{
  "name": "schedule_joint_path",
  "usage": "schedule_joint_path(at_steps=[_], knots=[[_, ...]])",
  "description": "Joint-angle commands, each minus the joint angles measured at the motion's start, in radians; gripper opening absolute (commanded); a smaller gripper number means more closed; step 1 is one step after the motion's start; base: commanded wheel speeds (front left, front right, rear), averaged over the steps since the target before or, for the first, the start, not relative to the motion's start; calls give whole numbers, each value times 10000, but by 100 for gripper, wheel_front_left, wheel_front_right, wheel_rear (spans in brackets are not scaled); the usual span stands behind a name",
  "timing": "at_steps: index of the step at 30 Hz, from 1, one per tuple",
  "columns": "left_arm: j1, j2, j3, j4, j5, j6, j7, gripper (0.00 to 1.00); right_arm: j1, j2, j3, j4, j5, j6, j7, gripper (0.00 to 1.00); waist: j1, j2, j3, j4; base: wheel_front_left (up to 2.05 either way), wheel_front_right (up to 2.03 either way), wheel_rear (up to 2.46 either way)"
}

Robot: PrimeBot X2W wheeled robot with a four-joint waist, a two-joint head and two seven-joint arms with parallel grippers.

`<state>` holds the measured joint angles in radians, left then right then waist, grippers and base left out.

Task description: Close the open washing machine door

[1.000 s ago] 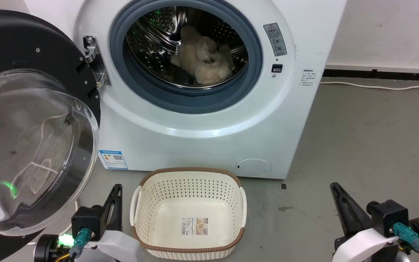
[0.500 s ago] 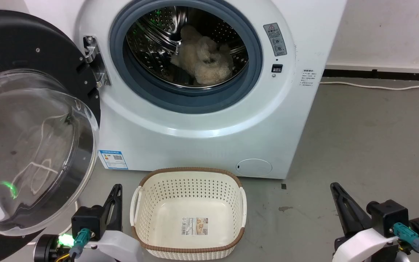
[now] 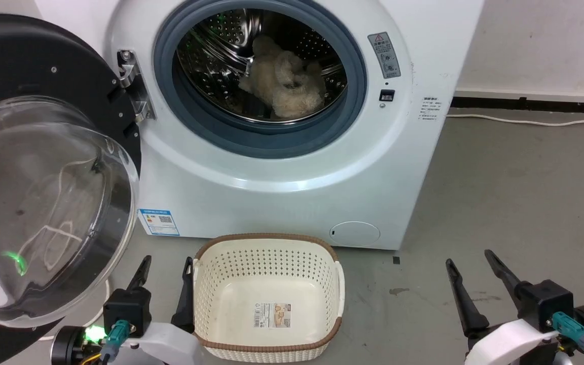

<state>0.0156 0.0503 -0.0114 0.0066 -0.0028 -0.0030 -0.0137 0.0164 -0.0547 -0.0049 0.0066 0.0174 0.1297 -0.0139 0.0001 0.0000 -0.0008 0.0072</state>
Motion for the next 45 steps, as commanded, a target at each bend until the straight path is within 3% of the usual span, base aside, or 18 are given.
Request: schedule_joint_path(at_steps=[1, 24, 45], knots=[[10, 16, -24, 9, 10, 6, -124, 100, 92, -8, -28, 30, 86, 1, -124, 100, 0, 0, -10, 46, 0, 0, 0], [245, 191, -256, -84, -22, 123, -646, 100, 26, -164, 597, 369, 348, 3, -647, 100, 0, 0, -111, 1417, 0, 0, 0], [508, 282, -385, -292, -49, 316, -1064, 100, -284, -457, 1442, 790, 755, 4, -1064, 100, 0, 0, -82, 2273, 0, 0, 0]])
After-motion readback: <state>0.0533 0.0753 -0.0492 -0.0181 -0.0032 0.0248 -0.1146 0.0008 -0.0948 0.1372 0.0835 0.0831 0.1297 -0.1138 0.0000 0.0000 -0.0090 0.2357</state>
